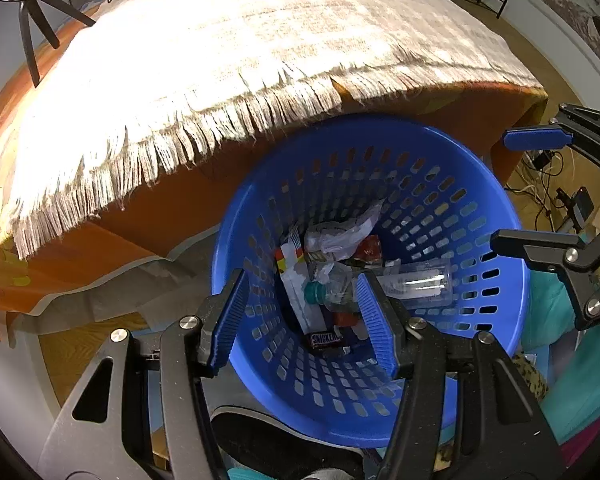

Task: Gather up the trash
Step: 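Move both open tools back over the blanket toward the pouch and tissue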

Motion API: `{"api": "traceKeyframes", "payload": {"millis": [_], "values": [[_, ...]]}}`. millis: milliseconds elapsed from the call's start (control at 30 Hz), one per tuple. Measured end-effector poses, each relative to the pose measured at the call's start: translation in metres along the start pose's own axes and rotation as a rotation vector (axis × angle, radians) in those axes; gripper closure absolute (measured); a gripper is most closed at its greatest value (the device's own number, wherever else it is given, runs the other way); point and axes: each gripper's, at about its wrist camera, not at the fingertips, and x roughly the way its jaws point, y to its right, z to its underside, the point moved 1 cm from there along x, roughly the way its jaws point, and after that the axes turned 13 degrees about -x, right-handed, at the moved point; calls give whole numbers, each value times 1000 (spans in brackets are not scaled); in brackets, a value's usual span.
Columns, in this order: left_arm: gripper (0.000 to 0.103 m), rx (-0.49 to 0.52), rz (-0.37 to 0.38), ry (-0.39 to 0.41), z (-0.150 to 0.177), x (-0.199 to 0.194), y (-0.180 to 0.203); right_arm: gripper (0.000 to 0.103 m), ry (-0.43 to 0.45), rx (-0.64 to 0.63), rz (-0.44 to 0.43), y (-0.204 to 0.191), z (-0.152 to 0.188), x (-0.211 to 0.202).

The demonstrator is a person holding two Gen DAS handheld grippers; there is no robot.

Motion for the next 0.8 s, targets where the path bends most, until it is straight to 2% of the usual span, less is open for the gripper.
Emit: {"api": "traceKeyframes", "payload": {"millis": [400, 800], "values": [[45, -24, 6, 28, -14, -12, -6, 14, 57, 23, 43, 13, -10, -18], [45, -79, 39, 83, -49, -32, -13, 14, 131, 82, 105, 49, -29, -45]]}}
